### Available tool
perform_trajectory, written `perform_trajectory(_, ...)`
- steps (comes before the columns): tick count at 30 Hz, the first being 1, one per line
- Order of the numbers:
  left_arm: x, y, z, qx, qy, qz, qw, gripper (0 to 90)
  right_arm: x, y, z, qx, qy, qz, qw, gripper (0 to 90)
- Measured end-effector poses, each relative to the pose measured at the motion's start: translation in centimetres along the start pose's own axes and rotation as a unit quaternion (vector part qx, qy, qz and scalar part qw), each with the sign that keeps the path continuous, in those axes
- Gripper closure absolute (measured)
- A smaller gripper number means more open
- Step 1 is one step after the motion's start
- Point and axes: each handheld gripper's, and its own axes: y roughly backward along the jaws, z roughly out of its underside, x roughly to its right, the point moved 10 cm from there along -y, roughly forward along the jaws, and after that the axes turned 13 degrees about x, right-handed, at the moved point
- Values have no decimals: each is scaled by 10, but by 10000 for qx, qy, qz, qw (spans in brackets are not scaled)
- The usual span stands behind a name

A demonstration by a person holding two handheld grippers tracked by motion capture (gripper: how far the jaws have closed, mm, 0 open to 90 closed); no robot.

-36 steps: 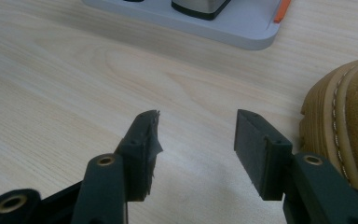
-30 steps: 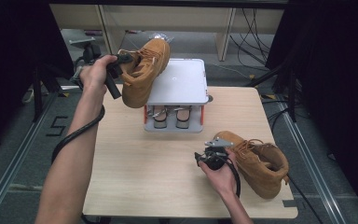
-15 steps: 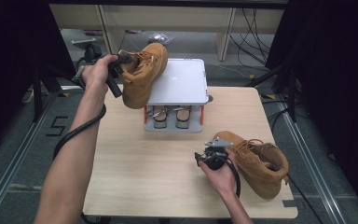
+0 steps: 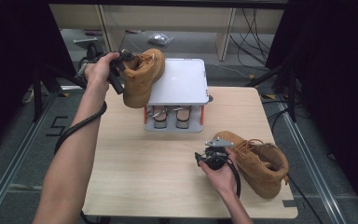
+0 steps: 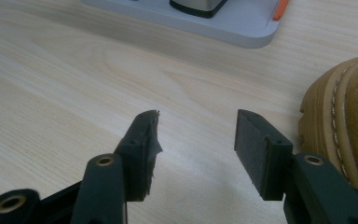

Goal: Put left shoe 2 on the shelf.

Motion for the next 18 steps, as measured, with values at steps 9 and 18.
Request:
perform_trajectory(9, 6, -1, -3, 80, -283, 111, 9995, 521, -1, 2, 1, -59, -87, 25, 9999, 496)
perform_trajectory(18, 21, 6, -11, 216, -551, 286, 9978, 414, 0, 4, 0, -57, -29, 29, 10000, 493)
